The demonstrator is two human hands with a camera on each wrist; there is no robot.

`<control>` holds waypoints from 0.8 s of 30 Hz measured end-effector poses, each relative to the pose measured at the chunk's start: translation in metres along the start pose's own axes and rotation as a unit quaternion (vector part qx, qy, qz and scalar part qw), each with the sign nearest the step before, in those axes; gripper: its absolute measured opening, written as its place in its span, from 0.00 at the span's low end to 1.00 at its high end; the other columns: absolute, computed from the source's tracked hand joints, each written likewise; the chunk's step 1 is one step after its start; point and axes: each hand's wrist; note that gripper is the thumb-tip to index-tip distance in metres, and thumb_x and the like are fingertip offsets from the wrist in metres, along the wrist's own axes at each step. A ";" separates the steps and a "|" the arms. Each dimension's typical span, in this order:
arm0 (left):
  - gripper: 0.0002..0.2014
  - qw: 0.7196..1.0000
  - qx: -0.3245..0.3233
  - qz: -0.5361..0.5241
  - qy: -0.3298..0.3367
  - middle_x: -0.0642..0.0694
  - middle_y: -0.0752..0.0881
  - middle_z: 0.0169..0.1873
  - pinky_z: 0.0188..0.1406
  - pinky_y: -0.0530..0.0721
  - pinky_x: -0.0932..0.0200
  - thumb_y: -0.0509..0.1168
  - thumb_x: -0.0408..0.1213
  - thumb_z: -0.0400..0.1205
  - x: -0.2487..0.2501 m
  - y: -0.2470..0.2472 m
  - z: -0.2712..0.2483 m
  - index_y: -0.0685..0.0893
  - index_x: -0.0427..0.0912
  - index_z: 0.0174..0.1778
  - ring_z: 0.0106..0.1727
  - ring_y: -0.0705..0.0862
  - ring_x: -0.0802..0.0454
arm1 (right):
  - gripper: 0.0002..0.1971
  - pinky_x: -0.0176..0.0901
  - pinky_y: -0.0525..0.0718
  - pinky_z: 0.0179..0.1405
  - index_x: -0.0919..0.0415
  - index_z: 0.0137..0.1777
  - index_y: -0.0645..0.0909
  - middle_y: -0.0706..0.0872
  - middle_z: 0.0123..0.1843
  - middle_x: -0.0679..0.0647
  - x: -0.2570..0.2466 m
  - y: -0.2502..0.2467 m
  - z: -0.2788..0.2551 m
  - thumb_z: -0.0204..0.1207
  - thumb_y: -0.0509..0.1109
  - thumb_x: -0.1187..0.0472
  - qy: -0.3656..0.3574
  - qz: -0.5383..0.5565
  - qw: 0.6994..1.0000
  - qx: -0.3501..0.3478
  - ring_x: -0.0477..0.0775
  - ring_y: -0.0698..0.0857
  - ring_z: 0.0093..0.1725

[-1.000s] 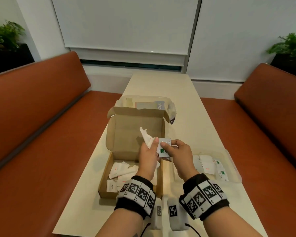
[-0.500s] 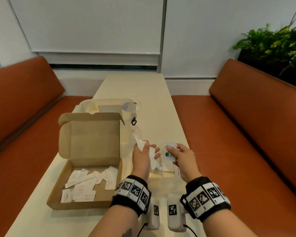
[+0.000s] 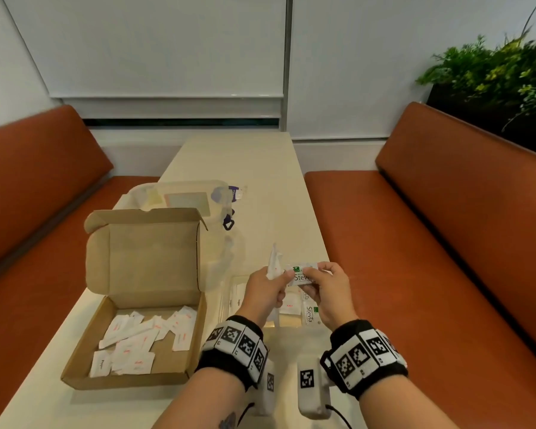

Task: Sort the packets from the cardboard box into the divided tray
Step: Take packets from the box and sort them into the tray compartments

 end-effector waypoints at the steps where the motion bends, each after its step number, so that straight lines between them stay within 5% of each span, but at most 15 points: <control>1: 0.07 1.000 0.006 0.014 0.003 0.49 0.74 0.21 0.19 0.69 0.64 0.70 0.35 0.80 0.000 -0.001 0.001 0.79 0.40 0.37 0.20 0.70 0.55 | 0.11 0.39 0.85 0.35 0.60 0.50 0.76 0.83 0.37 0.58 -0.001 -0.001 0.001 0.74 0.69 0.74 -0.007 -0.038 0.999 -0.018 0.52 0.83 0.37; 3: 0.08 0.998 0.016 0.052 0.016 0.50 0.74 0.21 0.21 0.69 0.62 0.69 0.36 0.80 0.001 -0.005 0.003 0.80 0.41 0.36 0.21 0.70 0.55 | 0.13 0.39 0.82 0.38 0.57 0.55 0.80 0.83 0.36 0.56 -0.006 -0.005 0.005 0.74 0.70 0.71 -0.035 -0.159 0.984 -0.068 0.51 0.82 0.37; 6: 0.09 0.995 0.021 0.088 0.040 0.50 0.75 0.20 0.24 0.69 0.61 0.70 0.36 0.80 0.002 -0.010 0.007 0.80 0.41 0.34 0.22 0.71 0.54 | 0.04 0.29 0.79 0.34 0.56 0.46 0.88 0.89 0.37 0.51 -0.016 -0.007 0.009 0.74 0.73 0.64 -0.080 -0.283 0.949 -0.117 0.41 0.85 0.36; 13: 0.05 0.997 0.027 0.056 0.043 0.54 0.75 0.18 0.21 0.66 0.63 0.73 0.38 0.78 0.005 -0.014 0.012 0.86 0.41 0.44 0.22 0.70 0.55 | 0.03 0.24 0.80 0.32 0.61 0.42 0.88 0.89 0.34 0.50 -0.017 -0.002 0.017 0.74 0.73 0.67 -0.152 -0.298 0.939 -0.082 0.36 0.85 0.31; 20: 0.07 1.000 0.012 0.021 0.016 0.49 0.72 0.22 0.20 0.65 0.63 0.72 0.34 0.78 0.003 -0.017 0.016 0.81 0.44 0.37 0.23 0.67 0.54 | 0.02 0.47 0.86 0.46 0.61 0.44 0.87 0.89 0.40 0.57 -0.013 0.005 0.018 0.75 0.72 0.66 -0.149 -0.300 0.938 -0.084 0.52 0.86 0.40; 24: 0.08 0.999 0.015 0.041 0.027 0.49 0.72 0.22 0.20 0.65 0.63 0.72 0.35 0.78 0.007 -0.018 0.023 0.80 0.44 0.36 0.23 0.67 0.54 | 0.04 0.47 0.84 0.46 0.57 0.47 0.87 0.90 0.38 0.54 -0.013 0.006 0.019 0.75 0.73 0.60 -0.149 -0.346 0.921 -0.104 0.51 0.86 0.39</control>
Point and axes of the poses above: each hand's wrist, its own z-axis towards the middle knuckle, its own y-axis out of the palm, x = y × z
